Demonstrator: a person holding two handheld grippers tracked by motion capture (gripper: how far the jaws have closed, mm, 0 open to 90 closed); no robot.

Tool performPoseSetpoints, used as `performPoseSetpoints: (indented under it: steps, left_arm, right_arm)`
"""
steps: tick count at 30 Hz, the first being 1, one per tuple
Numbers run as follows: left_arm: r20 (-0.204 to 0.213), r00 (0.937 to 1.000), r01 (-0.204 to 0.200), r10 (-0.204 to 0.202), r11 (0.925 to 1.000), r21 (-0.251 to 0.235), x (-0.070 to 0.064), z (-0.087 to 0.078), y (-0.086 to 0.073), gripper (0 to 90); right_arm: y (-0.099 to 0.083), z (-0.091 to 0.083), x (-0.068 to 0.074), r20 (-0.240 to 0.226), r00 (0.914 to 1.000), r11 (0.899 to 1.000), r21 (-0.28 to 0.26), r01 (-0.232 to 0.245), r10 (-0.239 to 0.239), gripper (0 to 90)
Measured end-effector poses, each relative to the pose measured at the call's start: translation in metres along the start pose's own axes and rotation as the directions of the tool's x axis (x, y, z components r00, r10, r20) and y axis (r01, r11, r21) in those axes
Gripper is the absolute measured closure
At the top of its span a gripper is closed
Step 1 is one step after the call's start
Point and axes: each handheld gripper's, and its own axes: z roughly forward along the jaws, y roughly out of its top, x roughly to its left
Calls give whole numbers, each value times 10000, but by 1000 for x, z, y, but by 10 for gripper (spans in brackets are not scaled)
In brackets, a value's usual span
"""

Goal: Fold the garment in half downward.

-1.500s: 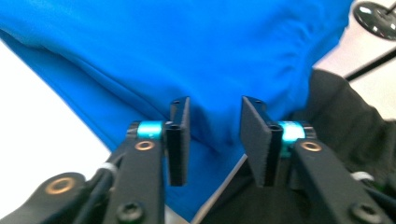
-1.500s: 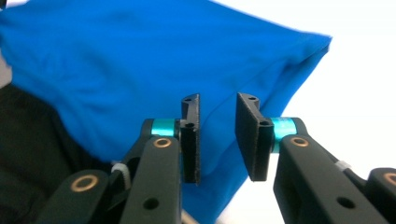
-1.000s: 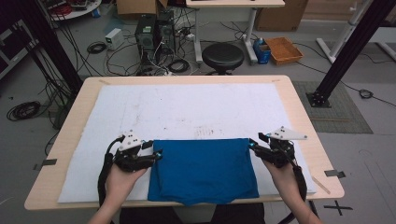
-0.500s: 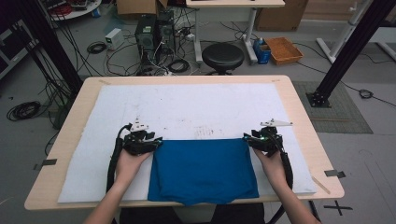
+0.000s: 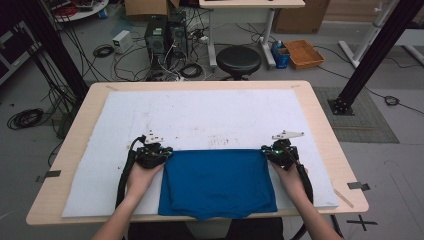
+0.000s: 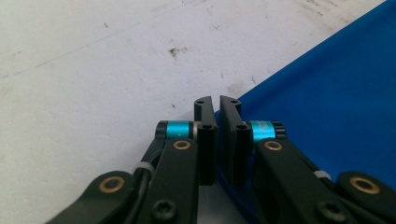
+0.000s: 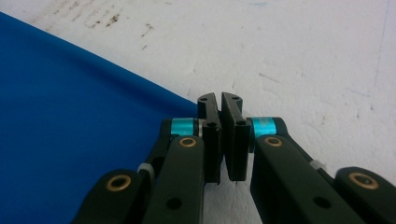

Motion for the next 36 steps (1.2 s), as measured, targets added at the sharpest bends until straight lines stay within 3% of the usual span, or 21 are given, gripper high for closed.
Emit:
performPoseSetpoints:
  steps: [2,11,14,24,27,32,36]
  left_arm:
    - [44,9998,213,-212,9997,-109,3,0,0,863]
    - [-49,9998,195,-197,9991,-364,18,4,16,866]
    - [-246,9987,427,-436,9984,-358,25,11,22,866]
    - [-511,9970,558,-582,9973,-486,37,30,35,857]
    - [-708,9957,549,-589,9969,-572,38,29,35,771]
    - [-619,9963,551,-599,9955,-769,41,20,35,566]
    - [-480,9988,32,-83,9944,-1057,38,5,37,483]
  right_arm:
    - [2,-1,-2,-68,10000,10000,-70,-41,40,874]
    - [23,-1,-11,-170,9999,9982,-607,25,-35,874]
    - [30,6,-16,-189,9996,9978,-632,189,-202,874]
    - [42,29,-30,3,10000,9990,-443,99,-98,870]
    - [43,29,-31,55,9999,9986,-518,103,-101,834]
    - [43,24,-33,16,9999,9974,-713,121,-120,762]
    - [43,15,-31,42,9998,9949,-993,202,-199,668]
